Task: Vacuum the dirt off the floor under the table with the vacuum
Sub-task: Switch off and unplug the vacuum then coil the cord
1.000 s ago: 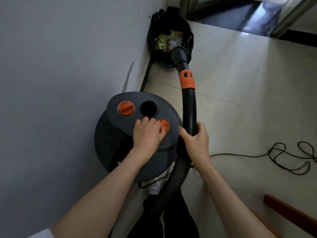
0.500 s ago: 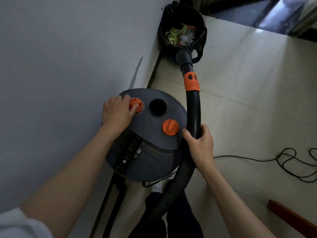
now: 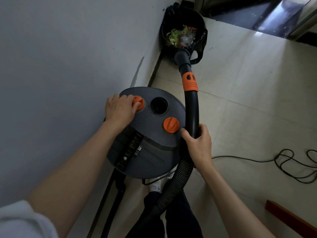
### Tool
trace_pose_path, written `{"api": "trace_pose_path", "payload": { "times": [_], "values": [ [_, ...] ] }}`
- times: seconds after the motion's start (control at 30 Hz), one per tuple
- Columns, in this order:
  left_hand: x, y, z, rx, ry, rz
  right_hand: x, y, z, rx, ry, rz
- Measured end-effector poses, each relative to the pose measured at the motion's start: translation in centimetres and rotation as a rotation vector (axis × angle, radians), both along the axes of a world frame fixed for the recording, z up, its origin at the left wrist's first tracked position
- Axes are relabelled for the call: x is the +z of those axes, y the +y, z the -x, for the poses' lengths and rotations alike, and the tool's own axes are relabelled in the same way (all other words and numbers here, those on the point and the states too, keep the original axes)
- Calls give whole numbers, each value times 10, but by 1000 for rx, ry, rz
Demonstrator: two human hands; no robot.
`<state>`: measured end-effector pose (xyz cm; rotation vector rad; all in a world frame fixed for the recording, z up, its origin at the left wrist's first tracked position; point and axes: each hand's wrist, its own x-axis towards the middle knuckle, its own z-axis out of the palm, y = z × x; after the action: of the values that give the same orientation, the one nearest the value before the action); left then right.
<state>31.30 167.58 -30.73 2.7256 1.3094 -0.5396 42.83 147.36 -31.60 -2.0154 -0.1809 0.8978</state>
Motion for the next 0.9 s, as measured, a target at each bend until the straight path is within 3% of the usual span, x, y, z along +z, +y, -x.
{"api": "trace_pose_path", "payload": {
  "times": [0.13, 0.3, 0.47, 0.7, 0.9],
  "values": [
    [4, -6, 16, 28, -54, 78, 7, -5, 8, 28, -20, -22],
    [13, -35, 56, 124, -317, 147, 21, -16, 31, 74, -89, -59],
    [31, -70, 96, 78, -550, 225, 35, -31, 69, 178, -238, -57],
    [89, -113, 148, -250, -755, 45, 66, -64, 129, 328, -601, 41],
    [146, -142, 161, -561, -616, -70, 118, -90, 168, 472, -856, 79]
  ]
}}
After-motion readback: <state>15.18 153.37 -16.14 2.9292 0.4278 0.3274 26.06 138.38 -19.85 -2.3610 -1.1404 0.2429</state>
